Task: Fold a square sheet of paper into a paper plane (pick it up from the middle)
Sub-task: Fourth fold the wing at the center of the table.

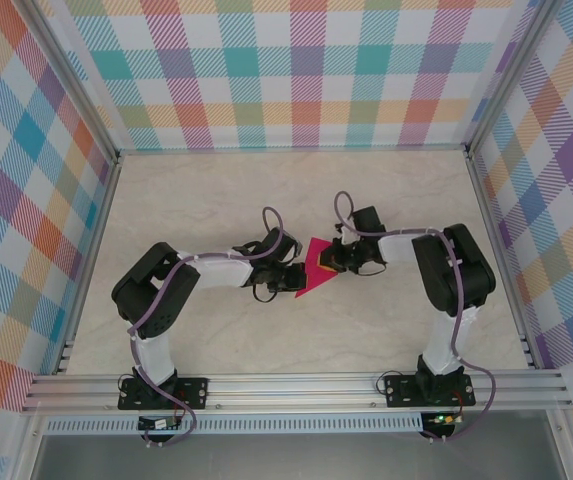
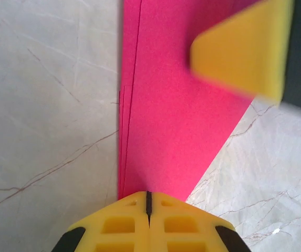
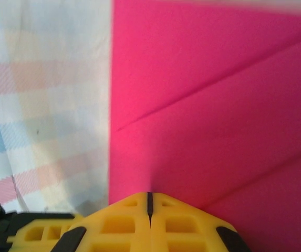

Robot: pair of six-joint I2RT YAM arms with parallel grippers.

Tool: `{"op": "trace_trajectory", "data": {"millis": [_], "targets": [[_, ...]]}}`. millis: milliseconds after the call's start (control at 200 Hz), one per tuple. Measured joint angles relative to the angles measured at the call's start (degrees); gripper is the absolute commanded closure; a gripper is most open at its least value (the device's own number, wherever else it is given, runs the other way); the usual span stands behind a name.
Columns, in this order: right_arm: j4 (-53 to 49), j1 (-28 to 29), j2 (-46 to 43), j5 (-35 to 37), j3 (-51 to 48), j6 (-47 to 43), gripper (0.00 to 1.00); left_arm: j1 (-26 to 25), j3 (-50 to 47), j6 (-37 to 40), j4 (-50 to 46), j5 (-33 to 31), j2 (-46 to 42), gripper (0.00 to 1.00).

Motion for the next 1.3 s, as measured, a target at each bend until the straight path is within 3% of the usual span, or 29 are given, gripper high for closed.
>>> {"op": "trace_trajectory", "data": {"millis": [665,925,1120,1300], "targets": [[-3.72,-10.78,2.05,7.23,9.92,2.89,0.94,0.0,-0.35,1.31,-1.22,-0.17,-0.85,1.0],[-3.15,-5.25,-7.19,2.8,4.46,3.54,0.94,0.0,1.38,1.75,-5.14,-0.17,-0.79,1.0],[-2.97,-0.17,-4.42,-0.37,2.73,3.82,0.94,0.0,2.84,2.12,-6.78,0.04,-0.28,1.0],[-3.04,0.44,-0.68,-2.12,2.78,3.82,0.95,0.02,4.63,2.58,-6.27,1.55,0.11,1.0]]}}
